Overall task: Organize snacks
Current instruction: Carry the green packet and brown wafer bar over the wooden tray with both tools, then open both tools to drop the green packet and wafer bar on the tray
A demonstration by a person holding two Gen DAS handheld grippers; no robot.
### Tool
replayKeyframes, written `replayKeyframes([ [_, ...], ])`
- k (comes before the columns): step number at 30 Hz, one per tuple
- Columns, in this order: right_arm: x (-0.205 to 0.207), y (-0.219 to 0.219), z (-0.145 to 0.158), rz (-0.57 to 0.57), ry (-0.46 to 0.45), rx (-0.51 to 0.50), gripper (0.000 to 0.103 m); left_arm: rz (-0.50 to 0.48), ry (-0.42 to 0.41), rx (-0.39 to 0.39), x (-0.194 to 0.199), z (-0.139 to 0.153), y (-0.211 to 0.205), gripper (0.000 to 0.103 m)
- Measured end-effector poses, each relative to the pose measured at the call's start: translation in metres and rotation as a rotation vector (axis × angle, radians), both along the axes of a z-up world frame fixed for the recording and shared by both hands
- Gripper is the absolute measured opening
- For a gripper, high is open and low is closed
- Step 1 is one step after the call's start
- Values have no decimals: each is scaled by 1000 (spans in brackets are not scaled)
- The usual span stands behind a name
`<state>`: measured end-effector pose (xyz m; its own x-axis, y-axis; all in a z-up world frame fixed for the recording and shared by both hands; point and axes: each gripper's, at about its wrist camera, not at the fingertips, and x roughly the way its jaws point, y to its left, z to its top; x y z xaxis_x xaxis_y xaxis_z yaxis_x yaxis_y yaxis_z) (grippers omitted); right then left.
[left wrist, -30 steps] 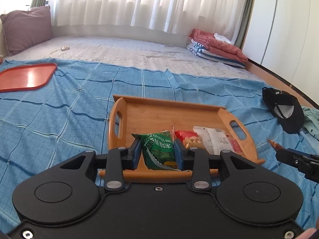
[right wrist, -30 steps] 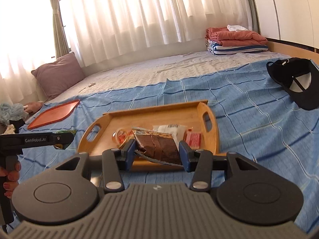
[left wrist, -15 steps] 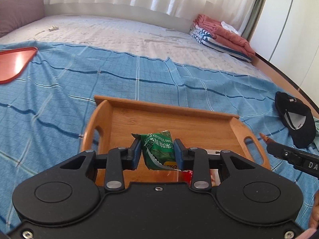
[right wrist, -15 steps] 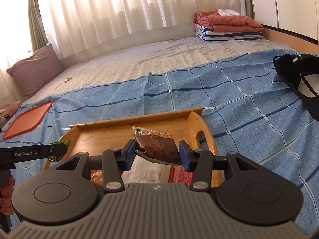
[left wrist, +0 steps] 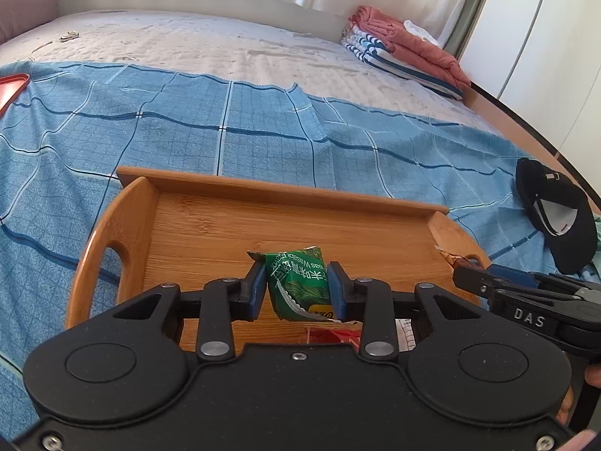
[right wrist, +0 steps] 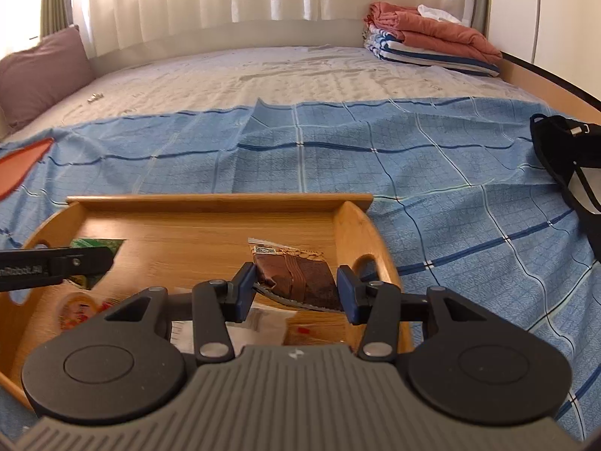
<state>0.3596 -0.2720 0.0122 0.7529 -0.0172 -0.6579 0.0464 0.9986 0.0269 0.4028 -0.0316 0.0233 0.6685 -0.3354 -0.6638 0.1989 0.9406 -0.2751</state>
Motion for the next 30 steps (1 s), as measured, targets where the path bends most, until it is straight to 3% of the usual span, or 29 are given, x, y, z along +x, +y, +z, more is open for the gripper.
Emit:
replayKeyframes([
  [7, 3, -12, -15, -22, 26, 27, 50, -7, -22, 51, -1, -8, -4, 33],
  [21, 7, -15, -23, -10, 38, 48, 50, 10, -8, 37, -1, -18, -1, 34],
  [23, 6, -15, -22, -4, 33, 53, 55, 13, -10, 34, -3, -17, -1, 34],
  [24, 4, -16, -21, 2, 17, 61, 57, 16, -19, 35, -5, -15, -1, 39],
  [26, -1, -19, -16, 2, -20, 88, 75, 7, -39, 26, -11, -10, -1, 63],
  [27, -3, -21, -13, 0, -29, 109, 77, 4, -45, 15, -15, -6, 0, 77],
  [30, -11, -23, -3, -1, -42, 122, 78, -10, -59, -10, -27, 9, 2, 81],
])
